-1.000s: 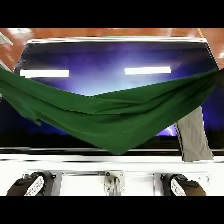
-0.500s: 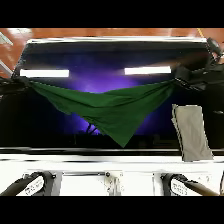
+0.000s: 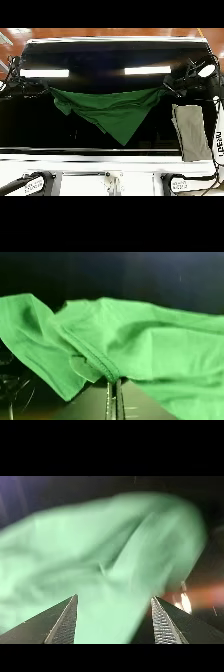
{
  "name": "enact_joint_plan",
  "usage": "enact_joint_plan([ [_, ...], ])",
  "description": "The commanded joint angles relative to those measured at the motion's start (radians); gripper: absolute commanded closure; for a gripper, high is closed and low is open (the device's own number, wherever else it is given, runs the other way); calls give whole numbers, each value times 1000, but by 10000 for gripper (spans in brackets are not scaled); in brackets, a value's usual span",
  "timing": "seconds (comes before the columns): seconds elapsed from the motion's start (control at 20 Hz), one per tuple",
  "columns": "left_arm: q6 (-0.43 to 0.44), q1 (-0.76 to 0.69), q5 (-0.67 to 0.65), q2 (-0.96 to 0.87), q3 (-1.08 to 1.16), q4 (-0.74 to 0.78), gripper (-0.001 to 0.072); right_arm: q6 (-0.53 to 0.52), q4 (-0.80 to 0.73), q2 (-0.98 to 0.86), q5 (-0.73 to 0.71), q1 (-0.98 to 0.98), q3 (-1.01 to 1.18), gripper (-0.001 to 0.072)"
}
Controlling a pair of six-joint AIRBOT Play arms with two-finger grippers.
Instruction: Fold the shirts.
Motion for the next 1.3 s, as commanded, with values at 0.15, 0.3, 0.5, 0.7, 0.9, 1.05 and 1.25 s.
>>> enact_joint_plan([
  [0.15, 103, -10, -124, 7, 3, -6, 667, -69, -74, 154, 420, -11, -130, 133],
  [0.3, 122, -10, -151, 7, 3, -6, 667, -13, 62, 269, 245, 79, -491, 38],
  [0.5, 126, -10, -147, 7, 3, -6, 667, 35, 209, 283, 11, 275, -749, 38],
  [0.7, 150, -10, -147, 7, 3, -6, 667, 198, 156, 283, -159, 408, -804, 38],
  [0.9, 158, -10, -146, 7, 3, -6, 667, 227, 221, 276, -203, 435, -804, 38],
  [1.05, 175, -10, -146, 7, 3, -7, 667, 240, 264, 219, -232, 488, -804, 38],
  [1.25, 182, -10, -147, 7, 3, -7, 667, 238, 343, 169, -364, 553, -804, 39],
])
